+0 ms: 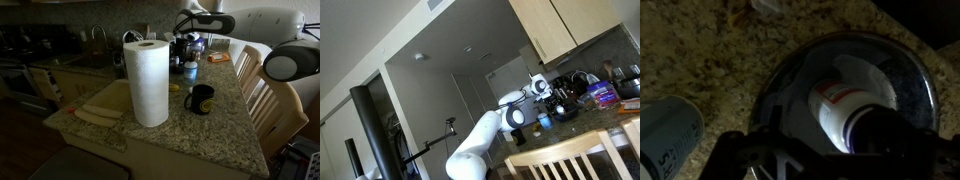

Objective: Pick the bottle in the bowl and put it on the counter

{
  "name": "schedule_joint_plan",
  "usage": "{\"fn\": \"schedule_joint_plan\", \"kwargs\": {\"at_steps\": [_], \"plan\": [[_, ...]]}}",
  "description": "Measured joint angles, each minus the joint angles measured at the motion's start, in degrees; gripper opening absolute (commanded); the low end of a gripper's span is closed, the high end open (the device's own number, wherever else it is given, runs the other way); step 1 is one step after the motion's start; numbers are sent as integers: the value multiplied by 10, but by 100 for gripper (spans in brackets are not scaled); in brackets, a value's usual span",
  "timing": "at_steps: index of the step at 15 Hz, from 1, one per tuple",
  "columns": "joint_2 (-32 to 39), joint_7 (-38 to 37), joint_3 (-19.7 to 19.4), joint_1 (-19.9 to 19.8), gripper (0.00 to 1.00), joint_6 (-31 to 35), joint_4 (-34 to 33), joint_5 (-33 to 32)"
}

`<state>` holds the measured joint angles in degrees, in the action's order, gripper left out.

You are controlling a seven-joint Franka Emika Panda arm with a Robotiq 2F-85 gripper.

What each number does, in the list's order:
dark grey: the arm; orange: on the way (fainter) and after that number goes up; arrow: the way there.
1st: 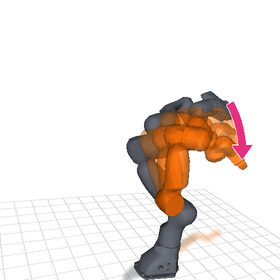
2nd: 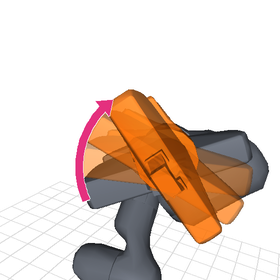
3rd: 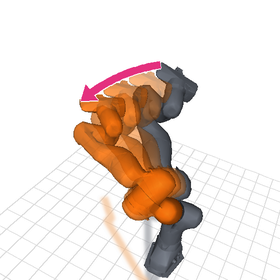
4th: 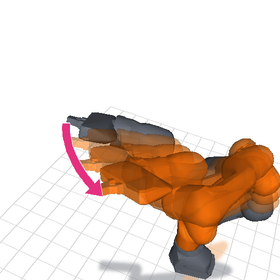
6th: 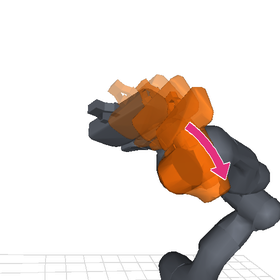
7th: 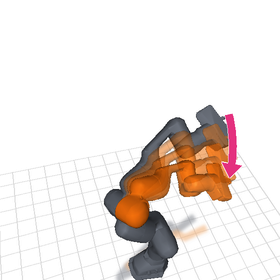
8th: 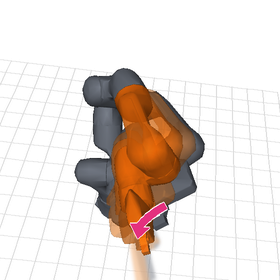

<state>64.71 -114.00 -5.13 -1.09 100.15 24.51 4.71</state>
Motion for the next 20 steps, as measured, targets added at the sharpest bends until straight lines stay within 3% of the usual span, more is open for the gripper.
{"fn": "schedule_joint_plan", "kwargs": {"at_steps": [4,6,12,20], "plan": [[0,0,0,0,100,0,0,0],[0,0,0,0,74,0,0,0],[1,0,-1,0,31,1,0,-2],[2,-32,-13,-1,30,35,-7,-5]]}}
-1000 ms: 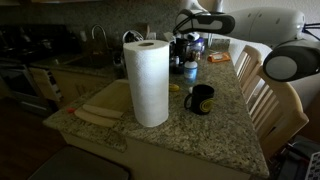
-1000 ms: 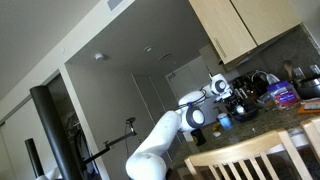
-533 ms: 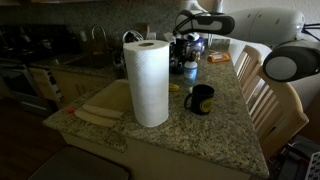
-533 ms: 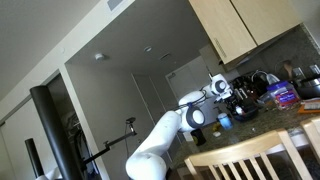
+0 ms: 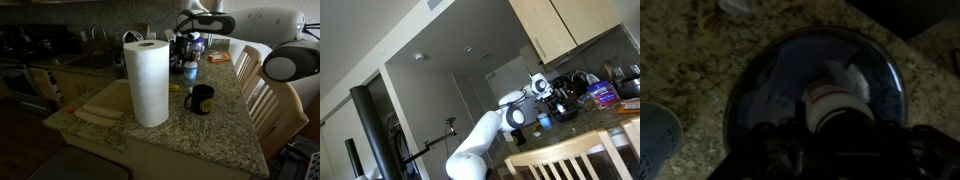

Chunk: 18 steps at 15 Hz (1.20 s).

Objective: Pick the bottle in the bowl and put it on the counter

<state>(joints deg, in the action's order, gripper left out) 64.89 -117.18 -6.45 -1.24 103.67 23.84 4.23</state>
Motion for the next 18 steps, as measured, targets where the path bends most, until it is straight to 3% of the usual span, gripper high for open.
{"fn": "schedule_joint_plan", "kwargs": {"at_steps": [4,8,12,15,18], "plan": [[-9,-58,-30,-6,30,32,-46,-39],[-70,-108,-68,-7,30,25,-47,-111],[-153,-82,-92,-10,30,-147,-43,-153],[-221,-2,-81,-29,30,-286,-42,-148],[-262,63,-59,-59,30,-370,-34,-123]]}}
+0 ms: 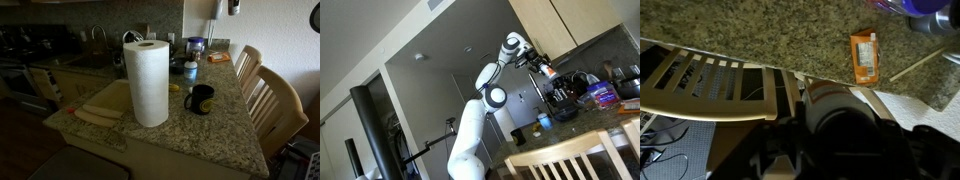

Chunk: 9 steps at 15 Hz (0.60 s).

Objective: Pick the bottle in the bowl and put it on the counter

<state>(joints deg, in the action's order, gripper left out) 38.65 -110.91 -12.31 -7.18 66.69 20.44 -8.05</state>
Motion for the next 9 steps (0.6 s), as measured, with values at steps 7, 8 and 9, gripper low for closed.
{"fn": "schedule_joint_plan", "kwargs": {"at_steps": [7,8,9], "plan": [[72,71,75,-34,30,-12,13,103],[94,78,85,-32,30,-12,13,112],[114,83,92,-30,30,-14,13,118]]}}
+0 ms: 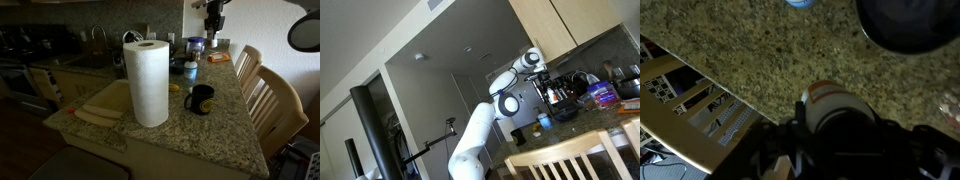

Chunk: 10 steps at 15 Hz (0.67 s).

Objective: Pick the bottle in the bowl and put it on the counter

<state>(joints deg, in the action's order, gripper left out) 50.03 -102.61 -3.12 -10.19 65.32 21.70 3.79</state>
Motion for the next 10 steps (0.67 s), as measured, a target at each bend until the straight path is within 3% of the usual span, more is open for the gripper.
{"fn": "schedule_joint_plan", "kwargs": {"at_steps": [10], "plan": [[88,-230,-43,5,30,15,-3,-39]]}}
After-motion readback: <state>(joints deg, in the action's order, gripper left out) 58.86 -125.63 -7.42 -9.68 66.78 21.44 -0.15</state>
